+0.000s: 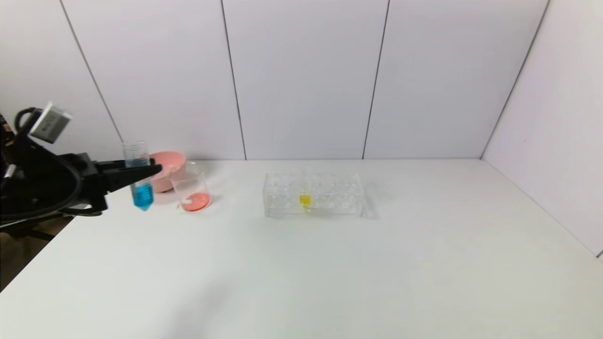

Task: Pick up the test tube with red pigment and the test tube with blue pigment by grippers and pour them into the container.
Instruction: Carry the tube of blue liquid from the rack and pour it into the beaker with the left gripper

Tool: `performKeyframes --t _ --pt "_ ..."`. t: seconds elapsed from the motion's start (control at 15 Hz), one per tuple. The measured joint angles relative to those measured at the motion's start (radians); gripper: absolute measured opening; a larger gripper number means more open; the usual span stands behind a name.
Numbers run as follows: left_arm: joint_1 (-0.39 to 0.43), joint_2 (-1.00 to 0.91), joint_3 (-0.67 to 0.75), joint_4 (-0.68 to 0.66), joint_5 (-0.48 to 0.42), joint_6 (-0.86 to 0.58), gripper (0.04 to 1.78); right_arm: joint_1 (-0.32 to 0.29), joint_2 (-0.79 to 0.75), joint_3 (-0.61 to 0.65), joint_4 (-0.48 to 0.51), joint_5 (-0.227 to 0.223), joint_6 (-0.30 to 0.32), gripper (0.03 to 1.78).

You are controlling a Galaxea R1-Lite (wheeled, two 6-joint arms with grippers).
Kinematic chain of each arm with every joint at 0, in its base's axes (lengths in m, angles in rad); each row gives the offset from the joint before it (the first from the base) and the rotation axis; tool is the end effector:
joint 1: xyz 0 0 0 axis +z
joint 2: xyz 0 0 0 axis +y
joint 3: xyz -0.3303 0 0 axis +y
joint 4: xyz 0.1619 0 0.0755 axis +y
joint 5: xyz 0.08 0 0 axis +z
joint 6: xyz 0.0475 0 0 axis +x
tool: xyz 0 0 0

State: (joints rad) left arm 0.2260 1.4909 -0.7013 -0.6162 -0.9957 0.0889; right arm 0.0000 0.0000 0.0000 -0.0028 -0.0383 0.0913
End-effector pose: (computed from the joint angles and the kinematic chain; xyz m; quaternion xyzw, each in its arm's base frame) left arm 0.2482 0.0162 0.2492 -0.0086 0.0542 -0.3768 0.9247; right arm -0.0409 -0.0018 0.0759 0.0457 -0.0023 -0.0191 0.9988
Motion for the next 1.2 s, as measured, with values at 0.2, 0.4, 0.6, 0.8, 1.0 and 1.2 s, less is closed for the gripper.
performKeyframes --t 0.2,0.4,0.6,0.8,1.0,1.2 --pt "0.23 0.025 0.011 -0.003 -0.304 0.095 0.47 0.0 0.0 0.0 0.0 0.0 0.0 1.77" --pt "0.3 0.09 -0.002 -0.003 -0.408 0.176 0.47 0.0 0.0 0.0 0.0 0.0 0.0 1.77" --pt "0.309 0.158 -0.063 -0.008 -0.408 0.174 0.47 0.0 0.0 0.0 0.0 0.0 0.0 1.77" --pt "0.293 0.237 -0.159 0.007 -0.373 0.166 0.47 0.0 0.0 0.0 0.0 0.0 0.0 1.77" --pt "0.25 0.322 -0.306 0.091 -0.315 0.163 0.47 0.0 0.0 0.0 0.0 0.0 0.0 1.77" --pt "0.202 0.417 -0.524 0.246 -0.288 0.163 0.47 0.0 0.0 0.0 0.0 0.0 0.0 1.77"
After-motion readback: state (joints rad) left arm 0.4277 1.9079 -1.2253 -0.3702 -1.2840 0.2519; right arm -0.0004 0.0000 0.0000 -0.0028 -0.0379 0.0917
